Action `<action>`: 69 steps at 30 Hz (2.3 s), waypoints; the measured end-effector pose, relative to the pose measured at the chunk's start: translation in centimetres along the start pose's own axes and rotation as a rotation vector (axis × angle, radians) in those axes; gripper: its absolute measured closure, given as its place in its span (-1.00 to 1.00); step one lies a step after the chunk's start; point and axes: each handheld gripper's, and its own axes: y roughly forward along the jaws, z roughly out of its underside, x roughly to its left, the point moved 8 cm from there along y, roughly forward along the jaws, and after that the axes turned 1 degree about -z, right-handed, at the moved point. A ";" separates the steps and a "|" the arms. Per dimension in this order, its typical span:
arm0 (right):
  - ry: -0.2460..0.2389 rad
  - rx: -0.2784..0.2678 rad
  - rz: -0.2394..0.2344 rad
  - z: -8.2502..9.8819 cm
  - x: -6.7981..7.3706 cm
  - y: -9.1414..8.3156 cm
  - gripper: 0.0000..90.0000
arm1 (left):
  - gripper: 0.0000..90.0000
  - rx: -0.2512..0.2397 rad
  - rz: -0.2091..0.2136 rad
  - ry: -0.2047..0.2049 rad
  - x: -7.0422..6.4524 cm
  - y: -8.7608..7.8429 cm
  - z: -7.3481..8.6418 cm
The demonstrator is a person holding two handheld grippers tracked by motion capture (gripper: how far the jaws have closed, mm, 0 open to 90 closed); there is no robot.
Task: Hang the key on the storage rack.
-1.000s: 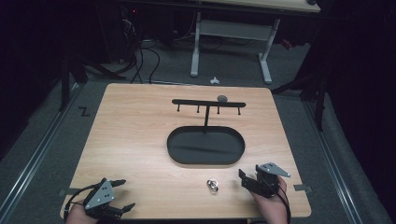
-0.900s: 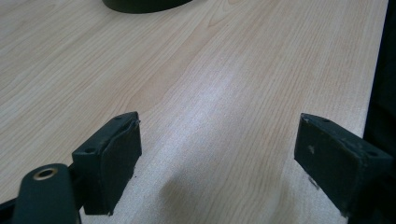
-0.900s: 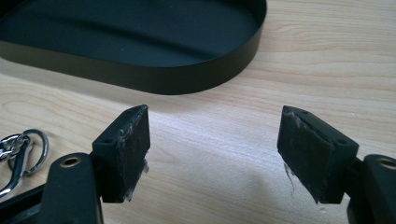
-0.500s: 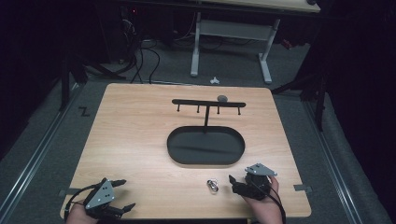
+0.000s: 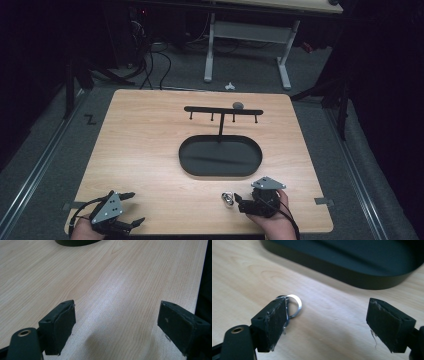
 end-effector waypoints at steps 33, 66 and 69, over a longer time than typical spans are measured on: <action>-0.227 0.119 -0.075 0.7 5.1 1.6 -0.10 | -0.66 0.003 0.007 0.002 0.0 0.1 0.0; -0.302 0.445 -0.124 -0.5 4.3 2.4 0.35 | -0.66 0.002 0.004 0.000 0.1 -0.2 0.1; -0.320 0.457 -0.132 -0.7 4.3 2.7 0.46 | -0.66 0.001 0.004 0.000 0.1 -0.2 0.1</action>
